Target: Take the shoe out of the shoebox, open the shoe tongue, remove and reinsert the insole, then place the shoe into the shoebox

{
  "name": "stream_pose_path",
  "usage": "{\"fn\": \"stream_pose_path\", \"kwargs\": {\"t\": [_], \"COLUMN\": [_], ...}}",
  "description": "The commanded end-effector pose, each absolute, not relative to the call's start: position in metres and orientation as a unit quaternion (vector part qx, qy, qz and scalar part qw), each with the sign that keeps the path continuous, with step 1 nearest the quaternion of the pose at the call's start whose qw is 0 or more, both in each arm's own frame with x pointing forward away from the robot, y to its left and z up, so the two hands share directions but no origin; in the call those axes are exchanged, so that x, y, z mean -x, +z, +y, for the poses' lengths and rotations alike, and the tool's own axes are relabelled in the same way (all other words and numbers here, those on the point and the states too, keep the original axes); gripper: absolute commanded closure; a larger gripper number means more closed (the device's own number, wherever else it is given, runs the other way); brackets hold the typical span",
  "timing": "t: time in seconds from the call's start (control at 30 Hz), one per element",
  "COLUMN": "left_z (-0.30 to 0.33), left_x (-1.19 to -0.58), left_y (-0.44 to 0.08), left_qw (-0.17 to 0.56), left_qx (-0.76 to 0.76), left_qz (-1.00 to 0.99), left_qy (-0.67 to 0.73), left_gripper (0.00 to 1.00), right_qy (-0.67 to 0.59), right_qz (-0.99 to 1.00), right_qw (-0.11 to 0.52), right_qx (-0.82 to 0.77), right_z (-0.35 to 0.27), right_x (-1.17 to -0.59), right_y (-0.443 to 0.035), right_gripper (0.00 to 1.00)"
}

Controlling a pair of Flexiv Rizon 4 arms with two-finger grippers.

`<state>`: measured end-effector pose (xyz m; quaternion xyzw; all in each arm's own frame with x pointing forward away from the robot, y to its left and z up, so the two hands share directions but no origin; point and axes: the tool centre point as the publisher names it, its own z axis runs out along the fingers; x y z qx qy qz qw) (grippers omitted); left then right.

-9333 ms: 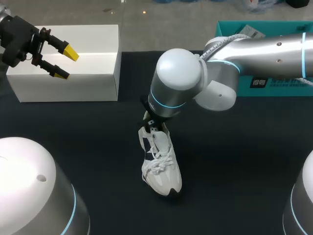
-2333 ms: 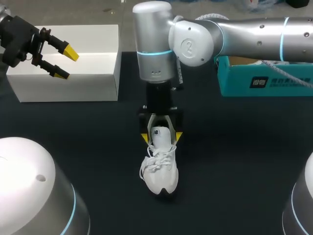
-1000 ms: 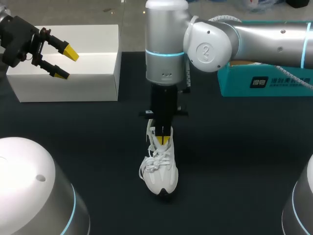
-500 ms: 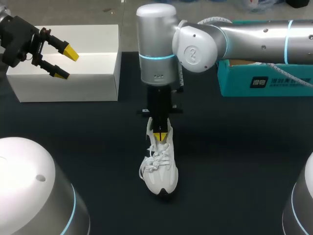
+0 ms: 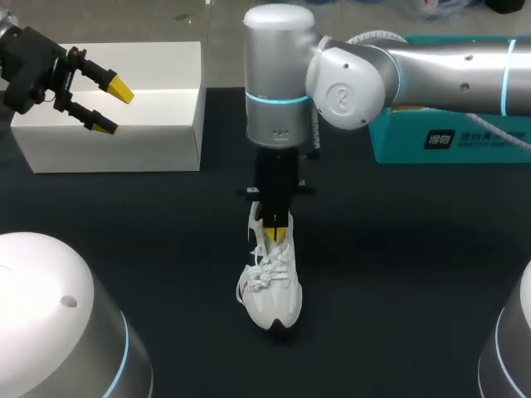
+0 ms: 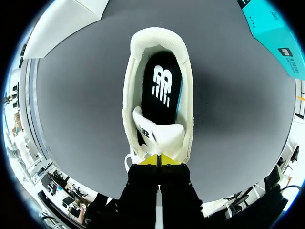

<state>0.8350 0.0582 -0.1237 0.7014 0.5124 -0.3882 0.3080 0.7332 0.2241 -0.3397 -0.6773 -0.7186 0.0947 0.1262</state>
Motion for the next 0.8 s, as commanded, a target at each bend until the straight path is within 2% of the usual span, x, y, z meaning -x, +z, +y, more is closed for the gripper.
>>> {"fn": "stream_pose_path", "kwargs": {"t": [0.03,0.17,0.3,0.43,0.5,0.57,0.8], "left_z": [0.059,0.059,0.059,0.059,0.059,0.059,0.059], "left_x": [-0.835,-0.835,-0.835,-0.835,-0.835,-0.835,-0.835], "left_y": [-0.123,-0.123,-0.123,-0.123,-0.123,-0.123,-0.123], "left_qw": [0.307,0.307,0.307,0.307,0.307,0.307,0.307], "left_qx": [-0.702,-0.702,-0.702,-0.702,-0.702,-0.702,-0.702], "left_qz": [0.512,0.512,0.512,0.512,0.512,0.512,0.512], "left_qy": [-0.388,-0.388,-0.388,-0.388,-0.388,-0.388,-0.388], "left_gripper": [0.0,0.0,0.0,0.0,0.0,0.0,0.0], "right_qy": [0.099,0.106,0.061,0.001,-0.017,-0.037,-0.045], "right_qz": [-0.717,-0.716,-0.743,-0.826,-0.879,-0.914,-0.913], "right_qw": [0.134,0.124,0.11,0.092,0.054,0.077,0.072], "right_qx": [0.677,0.679,0.657,0.557,0.474,0.396,0.4], "right_z": [0.229,0.228,0.22,0.216,0.217,0.216,0.216], "right_x": [-0.739,-0.742,-0.737,-0.733,-0.728,-0.721,-0.722], "right_y": [-0.354,-0.356,-0.324,-0.301,-0.295,-0.291,-0.289], "right_gripper": [1.0,1.0,1.0,1.0,1.0,1.0,1.0]}}
